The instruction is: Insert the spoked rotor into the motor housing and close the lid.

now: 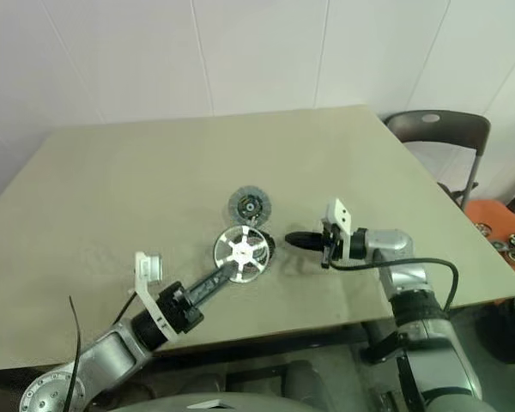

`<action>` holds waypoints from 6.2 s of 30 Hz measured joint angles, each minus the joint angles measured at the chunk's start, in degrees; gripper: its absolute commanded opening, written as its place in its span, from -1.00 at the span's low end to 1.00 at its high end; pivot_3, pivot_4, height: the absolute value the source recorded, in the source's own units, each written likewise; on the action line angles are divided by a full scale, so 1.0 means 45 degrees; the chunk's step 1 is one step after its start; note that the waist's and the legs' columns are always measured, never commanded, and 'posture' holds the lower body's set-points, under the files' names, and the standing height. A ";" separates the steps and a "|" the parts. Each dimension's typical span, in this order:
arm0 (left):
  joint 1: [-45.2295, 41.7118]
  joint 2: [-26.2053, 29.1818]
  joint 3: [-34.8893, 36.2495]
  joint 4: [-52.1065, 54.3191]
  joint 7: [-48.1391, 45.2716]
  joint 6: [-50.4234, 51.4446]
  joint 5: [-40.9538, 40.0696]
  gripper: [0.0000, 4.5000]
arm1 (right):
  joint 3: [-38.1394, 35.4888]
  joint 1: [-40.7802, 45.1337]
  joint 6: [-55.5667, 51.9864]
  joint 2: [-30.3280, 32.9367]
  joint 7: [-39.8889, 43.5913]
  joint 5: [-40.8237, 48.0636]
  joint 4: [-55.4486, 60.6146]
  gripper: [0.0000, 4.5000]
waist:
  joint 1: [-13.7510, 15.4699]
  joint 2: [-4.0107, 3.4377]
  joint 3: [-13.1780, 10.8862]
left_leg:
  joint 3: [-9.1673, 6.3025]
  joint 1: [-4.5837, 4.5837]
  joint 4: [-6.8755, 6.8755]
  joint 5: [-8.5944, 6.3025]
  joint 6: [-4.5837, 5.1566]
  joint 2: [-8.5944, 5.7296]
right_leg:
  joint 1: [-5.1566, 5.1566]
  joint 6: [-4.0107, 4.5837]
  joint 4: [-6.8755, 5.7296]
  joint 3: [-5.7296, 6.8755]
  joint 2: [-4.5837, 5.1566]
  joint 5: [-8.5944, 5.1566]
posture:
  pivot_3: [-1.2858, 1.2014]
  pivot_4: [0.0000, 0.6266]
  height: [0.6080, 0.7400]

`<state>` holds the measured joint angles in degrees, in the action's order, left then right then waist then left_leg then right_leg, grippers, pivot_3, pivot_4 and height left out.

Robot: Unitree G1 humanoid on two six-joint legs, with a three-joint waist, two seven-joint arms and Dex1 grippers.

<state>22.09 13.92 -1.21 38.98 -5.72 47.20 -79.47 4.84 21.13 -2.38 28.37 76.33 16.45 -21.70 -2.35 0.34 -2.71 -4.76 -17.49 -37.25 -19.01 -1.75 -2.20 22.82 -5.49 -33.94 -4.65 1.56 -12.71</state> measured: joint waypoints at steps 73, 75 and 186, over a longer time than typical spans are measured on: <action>-0.7155 0.1985 0.3436 -0.9946 -0.7345 0.3807 0.2345 -0.81 | -0.1185 0.1773 -0.0665 0.3100 0.1304 0.0038 -0.2035 -1.00 | 0.0302 0.0034 -0.0025 | -0.0056 -0.0142 -0.0148 -0.0001 -0.0014 -0.0020 | 0.0127 0.0087 -0.0050 0.0028 -0.0003 0.0091 | 0.03 -1.00 1.00; -0.7177 0.1874 0.3411 -1.0101 -0.7348 0.3800 0.2574 -0.81 | -0.1215 0.1608 -0.0793 0.3431 0.1531 0.0145 -0.1634 -1.00 | 0.0335 0.0033 -0.0025 | -0.0058 -0.0145 -0.0149 -0.0001 -0.0013 -0.0021 | 0.0127 0.0087 -0.0048 0.0029 -0.0001 0.0090 | 0.03 -1.00 1.00; -0.9785 -0.0832 0.4558 -1.1887 -0.3868 0.6655 0.4445 -0.08 | -0.1713 -0.0805 -0.4080 0.3970 -0.0364 0.2130 0.4952 -1.00 | 0.0353 0.0046 -0.0014 | -0.0062 -0.0102 -0.0177 0.0000 -0.0017 -0.0030 | 0.0067 0.0038 -0.0054 0.0036 -0.0002 0.0066 | 0.03 -1.00 1.00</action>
<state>-21.94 10.17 19.31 -14.51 -23.12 77.15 -59.47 -2.86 17.51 -20.73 46.24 74.69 26.04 0.58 -0.76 0.55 -2.78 -5.04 -17.95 -38.05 -19.01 -1.83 -2.33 23.12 -5.32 -34.19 -4.49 1.55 -12.41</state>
